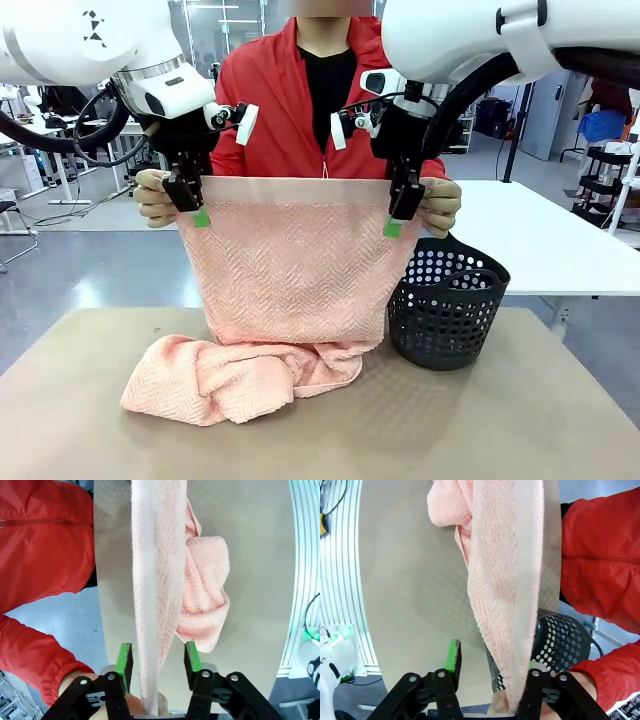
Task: Fold the towel.
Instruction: Grab the top end of the 100 cm Hotel Towel extended by the human.
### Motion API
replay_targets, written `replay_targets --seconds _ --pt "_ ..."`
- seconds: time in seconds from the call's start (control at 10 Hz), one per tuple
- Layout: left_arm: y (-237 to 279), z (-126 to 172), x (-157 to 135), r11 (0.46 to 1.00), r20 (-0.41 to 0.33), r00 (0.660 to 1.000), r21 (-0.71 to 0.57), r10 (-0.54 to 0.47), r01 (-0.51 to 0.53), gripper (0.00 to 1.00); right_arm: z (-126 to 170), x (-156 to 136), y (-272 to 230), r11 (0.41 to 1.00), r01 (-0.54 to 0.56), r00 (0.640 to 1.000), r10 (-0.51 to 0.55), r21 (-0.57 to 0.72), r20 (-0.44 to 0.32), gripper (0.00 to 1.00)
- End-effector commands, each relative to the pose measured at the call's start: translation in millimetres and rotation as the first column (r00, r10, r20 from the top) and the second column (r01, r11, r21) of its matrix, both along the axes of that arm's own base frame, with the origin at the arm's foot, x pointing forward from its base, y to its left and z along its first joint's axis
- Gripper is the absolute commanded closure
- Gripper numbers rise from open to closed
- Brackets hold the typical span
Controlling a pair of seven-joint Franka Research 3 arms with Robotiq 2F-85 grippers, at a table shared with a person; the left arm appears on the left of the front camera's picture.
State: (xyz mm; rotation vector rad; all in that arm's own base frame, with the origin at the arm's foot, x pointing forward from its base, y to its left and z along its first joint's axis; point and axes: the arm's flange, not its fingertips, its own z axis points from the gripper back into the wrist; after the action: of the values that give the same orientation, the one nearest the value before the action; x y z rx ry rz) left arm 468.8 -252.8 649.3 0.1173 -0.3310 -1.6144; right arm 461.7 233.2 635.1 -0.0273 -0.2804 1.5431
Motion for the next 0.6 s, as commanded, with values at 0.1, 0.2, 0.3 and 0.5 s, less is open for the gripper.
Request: replay_targets --seconds 0.1,0.2,0.3,0.5 --pt "1.7 -0.3 -6.5 1.000 -0.012 1.000 -0.020 0.002 -0.003 0.98 -1.8 -2.8 -1.9 1.000 0.019 1.000 -0.020 0.019 0.011 1.00" --pt "1.9 0.2 -6.9 1.000 -0.011 1.000 -0.018 0.003 -0.003 1.00 -2.6 -3.7 -3.0 0.999 0.021 1.000 -0.021 0.024 0.014 1.00" --pt "1.4 0.4 -8.1 1.000 -0.009 1.000 -0.016 0.002 -0.002 1.00 -3.4 -4.7 -4.8 0.999 0.025 1.000 -0.026 0.025 0.016 1.00" --pt "1.6 -2.6 -10.0 1.000 -0.012 1.000 -0.011 0.003 -0.003 1.00 -3.4 -8.1 -8.5 0.999 0.032 0.999 -0.033 0.029 0.023 1.00"
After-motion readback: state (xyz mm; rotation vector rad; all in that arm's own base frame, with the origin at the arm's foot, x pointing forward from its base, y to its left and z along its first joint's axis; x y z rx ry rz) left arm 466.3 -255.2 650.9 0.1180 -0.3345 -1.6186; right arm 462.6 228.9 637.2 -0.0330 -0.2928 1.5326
